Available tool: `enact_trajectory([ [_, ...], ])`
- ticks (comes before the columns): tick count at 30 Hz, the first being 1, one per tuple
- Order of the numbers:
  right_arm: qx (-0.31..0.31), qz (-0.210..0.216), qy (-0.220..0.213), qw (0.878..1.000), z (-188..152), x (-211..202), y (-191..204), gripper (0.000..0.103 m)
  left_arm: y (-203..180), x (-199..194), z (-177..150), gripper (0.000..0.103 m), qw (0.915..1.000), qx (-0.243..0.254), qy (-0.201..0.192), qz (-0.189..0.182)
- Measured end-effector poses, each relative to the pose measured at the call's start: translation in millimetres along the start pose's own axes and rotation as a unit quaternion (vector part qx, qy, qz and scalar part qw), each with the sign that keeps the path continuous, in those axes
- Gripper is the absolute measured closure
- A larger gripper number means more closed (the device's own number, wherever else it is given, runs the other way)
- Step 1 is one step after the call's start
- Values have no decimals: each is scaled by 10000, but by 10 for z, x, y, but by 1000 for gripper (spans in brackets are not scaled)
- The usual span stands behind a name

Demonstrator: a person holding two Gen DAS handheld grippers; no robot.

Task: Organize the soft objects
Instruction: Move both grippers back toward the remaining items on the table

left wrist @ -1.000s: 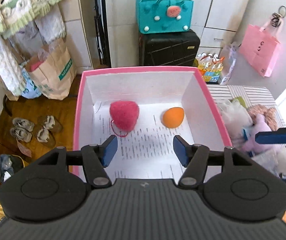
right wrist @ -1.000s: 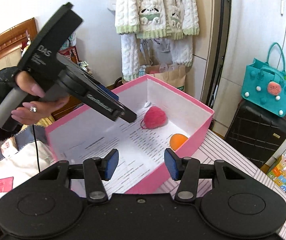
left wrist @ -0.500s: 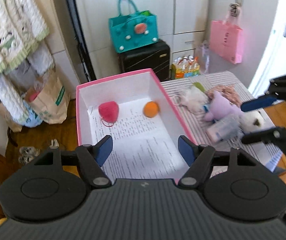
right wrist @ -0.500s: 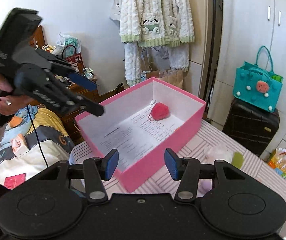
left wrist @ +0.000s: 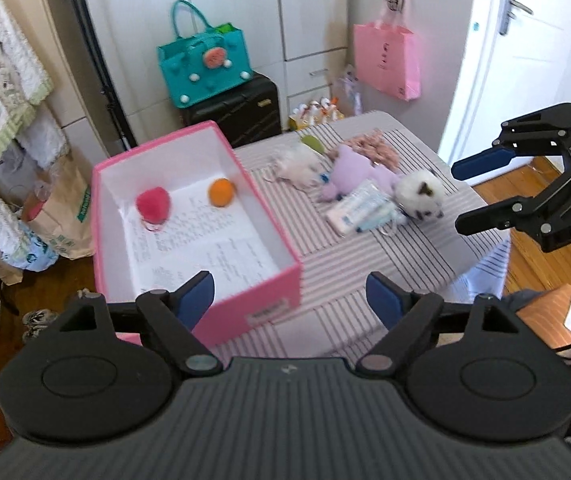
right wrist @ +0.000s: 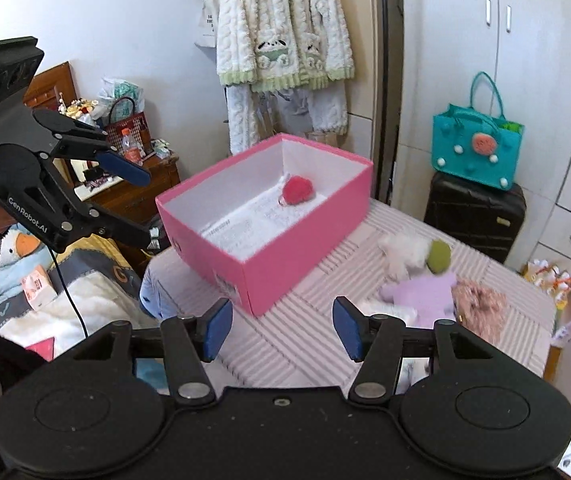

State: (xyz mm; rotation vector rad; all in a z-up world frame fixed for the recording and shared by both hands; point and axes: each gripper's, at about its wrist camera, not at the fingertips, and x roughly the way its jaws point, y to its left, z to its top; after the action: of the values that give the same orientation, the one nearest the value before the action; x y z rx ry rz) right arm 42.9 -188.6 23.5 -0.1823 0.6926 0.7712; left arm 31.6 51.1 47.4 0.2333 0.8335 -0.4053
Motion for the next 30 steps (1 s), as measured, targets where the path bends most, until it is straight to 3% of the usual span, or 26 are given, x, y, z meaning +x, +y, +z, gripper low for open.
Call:
enact_trajectory([
  [12, 82, -257, 68, 9996, -696, 87, -90, 33, -465, 534, -195, 18, 9987, 17, -14, -515],
  [17, 145, -233, -20, 9996, -921, 167, -209, 29, -580, 783, -238, 15, 9986, -88, -147, -500],
  [26, 206, -765, -161, 9967, -1105, 300, -572, 27, -689, 1278, -190, 12, 9934, -762, -383, -768],
  [30, 476, -897, -377, 9941, -1106, 249, -831, 26, -686, 1493, -94, 9, 9870, -1270, -513, -845],
])
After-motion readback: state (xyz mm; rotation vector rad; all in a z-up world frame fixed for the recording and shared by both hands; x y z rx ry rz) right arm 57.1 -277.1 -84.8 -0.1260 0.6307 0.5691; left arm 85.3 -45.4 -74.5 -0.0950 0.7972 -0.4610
